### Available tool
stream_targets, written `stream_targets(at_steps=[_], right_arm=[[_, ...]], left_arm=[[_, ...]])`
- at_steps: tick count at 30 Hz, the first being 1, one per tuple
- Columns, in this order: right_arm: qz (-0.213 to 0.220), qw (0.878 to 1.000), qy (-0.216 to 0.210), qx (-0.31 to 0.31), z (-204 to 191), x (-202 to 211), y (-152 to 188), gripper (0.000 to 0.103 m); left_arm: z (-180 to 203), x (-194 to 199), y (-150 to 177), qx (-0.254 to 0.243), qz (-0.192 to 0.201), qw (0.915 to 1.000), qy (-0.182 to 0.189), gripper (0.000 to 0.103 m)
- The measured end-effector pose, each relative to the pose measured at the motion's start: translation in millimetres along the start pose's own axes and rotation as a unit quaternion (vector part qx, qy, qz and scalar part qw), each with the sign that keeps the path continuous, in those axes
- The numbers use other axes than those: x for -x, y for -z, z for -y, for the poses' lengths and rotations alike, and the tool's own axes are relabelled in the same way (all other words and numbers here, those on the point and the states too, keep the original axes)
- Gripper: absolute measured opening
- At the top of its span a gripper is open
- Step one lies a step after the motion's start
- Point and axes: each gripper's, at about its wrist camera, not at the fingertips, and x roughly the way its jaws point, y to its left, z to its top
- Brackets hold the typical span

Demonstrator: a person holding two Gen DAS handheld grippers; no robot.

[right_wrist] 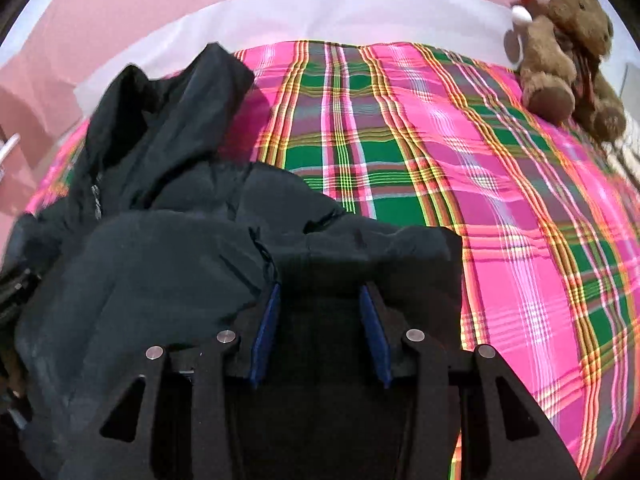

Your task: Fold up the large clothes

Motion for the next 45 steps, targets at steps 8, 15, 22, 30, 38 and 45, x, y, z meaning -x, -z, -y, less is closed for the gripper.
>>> stream_targets(at_steps=[8,15,22,30,38,45], right_arm=[[0.056,0.998,-0.014,-0.002,-10.1,68.7,1.2,0.042],[0.046,0.996,-0.07,0.042,-58.7,83.1,35.0,0.042],[0.002,0.998,-0.058,0.031,-66.7,36.3,46.4,0.042],[0.0,0.998,-0.048,0.034,-70.1,37.4,48.6,0.042],[0.053,0.996,-0.071,0.002,-55.2,80.3,29.7,0.042],[0.003,0.999,-0.044,0.016,-66.6,38.6,33.1,0.042]], left_arm=[[-3.1,59.0,-6.1,0.009,0.024,0.9996,0.016,0.041],[5.9,79.2,27.2,-0.02,0.028,0.9988,0.036,0.041],[-4.2,47.9,36.0,0.001,-0.004,0.9997,0.026,0.041],[-1.3,51.1,39.9,-0.006,-0.005,0.9998,0.018,0.041],[-46.1,80.5,28.7,0.029,0.03,0.9991,-0.006,0.041],[-65.2,57.7,40.5,0.046,-0.004,0.9988,-0.014,0.041]])
